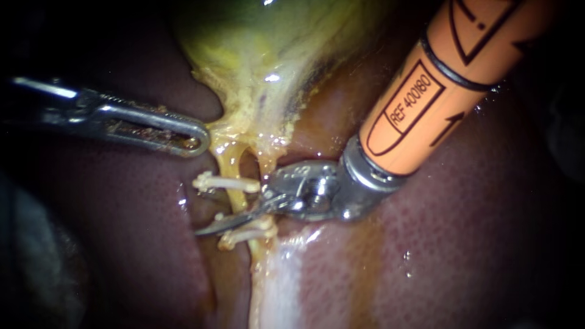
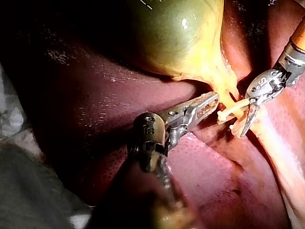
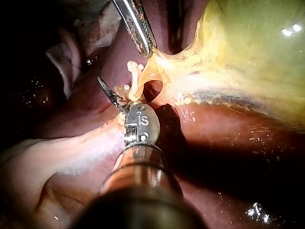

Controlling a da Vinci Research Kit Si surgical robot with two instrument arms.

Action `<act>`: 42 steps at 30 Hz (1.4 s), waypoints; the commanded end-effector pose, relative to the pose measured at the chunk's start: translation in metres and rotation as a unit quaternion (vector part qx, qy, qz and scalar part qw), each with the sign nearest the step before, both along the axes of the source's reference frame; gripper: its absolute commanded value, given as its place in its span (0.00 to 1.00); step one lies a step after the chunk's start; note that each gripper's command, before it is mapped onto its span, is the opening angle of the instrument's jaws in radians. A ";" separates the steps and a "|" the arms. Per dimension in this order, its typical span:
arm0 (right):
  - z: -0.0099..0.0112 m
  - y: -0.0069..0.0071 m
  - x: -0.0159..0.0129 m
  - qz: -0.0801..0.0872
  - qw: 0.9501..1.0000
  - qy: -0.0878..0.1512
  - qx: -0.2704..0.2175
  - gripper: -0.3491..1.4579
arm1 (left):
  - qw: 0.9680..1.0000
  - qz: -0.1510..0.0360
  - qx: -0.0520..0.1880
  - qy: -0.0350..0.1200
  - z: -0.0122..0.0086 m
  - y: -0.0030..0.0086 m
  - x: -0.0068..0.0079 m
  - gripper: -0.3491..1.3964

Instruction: Go to the cutting position left tube

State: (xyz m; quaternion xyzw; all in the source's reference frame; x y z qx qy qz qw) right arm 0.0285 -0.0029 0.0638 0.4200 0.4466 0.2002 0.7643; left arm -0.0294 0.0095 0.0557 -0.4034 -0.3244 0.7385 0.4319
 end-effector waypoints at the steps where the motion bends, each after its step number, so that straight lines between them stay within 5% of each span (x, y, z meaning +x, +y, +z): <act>1: 0.0001 0.0000 0.0002 -0.001 1.000 -0.002 0.003 0.99 | 1.000 0.000 0.000 0.000 0.0000 0.0000 0.0000 0.00; 10: 0.0001 -0.0001 0.0012 0.010 1.000 -0.006 0.016 0.99 | 1.000 0.000 0.000 0.000 0.0000 0.0000 -0.0001 0.00; 25: -0.0028 -0.0010 0.0020 0.019 0.998 0.040 0.047 0.99 | 1.000 -0.002 0.003 0.001 0.0000 0.0000 -0.0001 0.00; 42: -0.0061 0.0003 0.0023 0.030 0.995 0.068 0.068 0.99 | 1.000 -0.002 0.003 0.001 0.0001 0.0000 0.0000 0.00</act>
